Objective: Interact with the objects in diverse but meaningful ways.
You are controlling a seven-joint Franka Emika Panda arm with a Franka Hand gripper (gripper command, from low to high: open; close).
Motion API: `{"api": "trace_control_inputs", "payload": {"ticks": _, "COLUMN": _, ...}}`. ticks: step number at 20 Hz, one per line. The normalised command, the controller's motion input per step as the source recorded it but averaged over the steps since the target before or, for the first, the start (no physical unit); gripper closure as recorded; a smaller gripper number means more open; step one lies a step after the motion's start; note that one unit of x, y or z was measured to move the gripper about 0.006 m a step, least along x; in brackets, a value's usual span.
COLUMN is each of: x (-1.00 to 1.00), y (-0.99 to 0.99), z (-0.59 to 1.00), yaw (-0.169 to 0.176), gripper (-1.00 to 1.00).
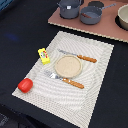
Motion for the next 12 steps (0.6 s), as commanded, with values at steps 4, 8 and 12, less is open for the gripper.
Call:
{"api": "trace_control_inputs", "payload": {"ticks": 4, "x": 0.73, "y": 0.03, "z": -0.1, "yaw": -0.115, "gripper": -1.0}}
{"api": "trace_control_inputs", "payload": {"ticks": 8, "x": 0.63, "y": 0.08, "z": -0.2, "yaw": -0.092, "gripper": -1.0}}
{"api": "trace_control_inputs", "payload": {"ticks": 12, "x": 0.43, "y": 0.05, "z": -0.22, "yaw": -0.074, "gripper": -1.0}}
